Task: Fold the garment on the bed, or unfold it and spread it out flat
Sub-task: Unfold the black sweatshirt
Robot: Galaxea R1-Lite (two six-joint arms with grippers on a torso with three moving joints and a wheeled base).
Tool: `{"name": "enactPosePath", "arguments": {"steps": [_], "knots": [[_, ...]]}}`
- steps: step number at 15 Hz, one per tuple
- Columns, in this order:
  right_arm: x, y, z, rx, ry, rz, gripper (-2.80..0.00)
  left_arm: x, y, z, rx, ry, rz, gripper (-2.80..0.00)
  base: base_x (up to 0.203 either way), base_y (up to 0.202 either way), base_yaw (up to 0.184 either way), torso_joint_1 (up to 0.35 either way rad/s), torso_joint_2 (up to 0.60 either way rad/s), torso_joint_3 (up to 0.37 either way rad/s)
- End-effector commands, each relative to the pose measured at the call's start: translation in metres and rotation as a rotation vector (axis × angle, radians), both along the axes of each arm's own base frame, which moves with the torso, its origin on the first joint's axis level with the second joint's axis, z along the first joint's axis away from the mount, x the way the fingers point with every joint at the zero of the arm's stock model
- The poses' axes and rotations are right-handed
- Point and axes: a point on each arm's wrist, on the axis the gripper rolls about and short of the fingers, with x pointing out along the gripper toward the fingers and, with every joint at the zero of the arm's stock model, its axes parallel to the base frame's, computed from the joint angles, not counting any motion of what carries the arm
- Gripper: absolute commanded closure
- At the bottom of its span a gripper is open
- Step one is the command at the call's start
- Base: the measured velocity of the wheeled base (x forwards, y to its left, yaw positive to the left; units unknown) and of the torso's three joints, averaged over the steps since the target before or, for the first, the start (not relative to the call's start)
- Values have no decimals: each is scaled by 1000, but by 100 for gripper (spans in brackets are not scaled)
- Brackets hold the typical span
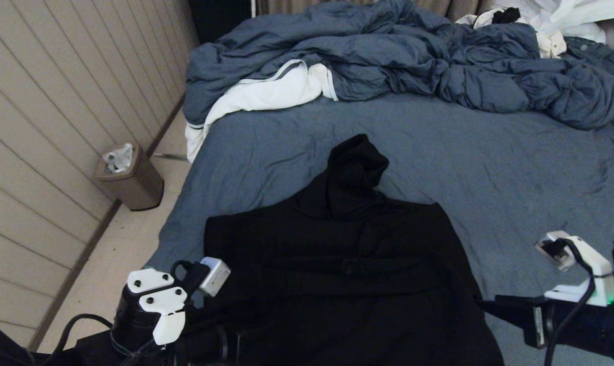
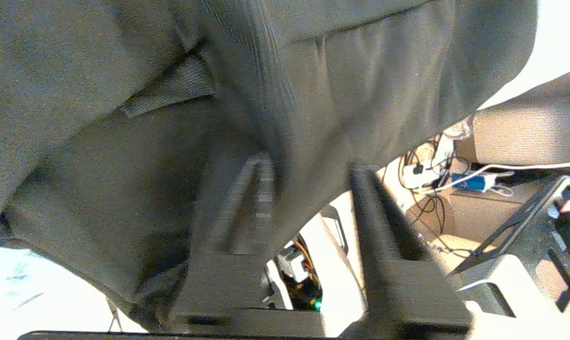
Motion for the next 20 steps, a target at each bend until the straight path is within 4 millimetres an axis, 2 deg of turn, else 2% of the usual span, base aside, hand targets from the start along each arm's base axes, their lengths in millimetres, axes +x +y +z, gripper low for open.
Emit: {"name": "enactPosePath", "arguments": {"steps": [1,7,10,15,18,19,20], "knots": [[-2,0,-2,-1,3,6,-280,-2,2,0,-3,1,2,-280,0,0,0,0,0,0],[-3,0,4,5,-24,-1,-280,-11,13,8,-59,-68,15,-280,0,0,0,0,0,0],[-1,-1,12,12,-58,-6,-280,-10,22,22,-97,-136,79,-280,0,0,0,0,0,0],[7,0,26,22,-101,-5,-280,13,46,45,-138,-221,243,-280,0,0,0,0,0,0],[21,2,35,28,-118,-3,-280,34,43,59,-134,-213,278,-280,0,0,0,0,0,0],[28,3,37,39,-114,-5,0,40,40,63,-122,-196,281,0,0,0,0,0,0,0],[34,6,36,49,-99,0,-114,45,37,66,-94,-163,285,0,0,0,0,0,0,0]]}}
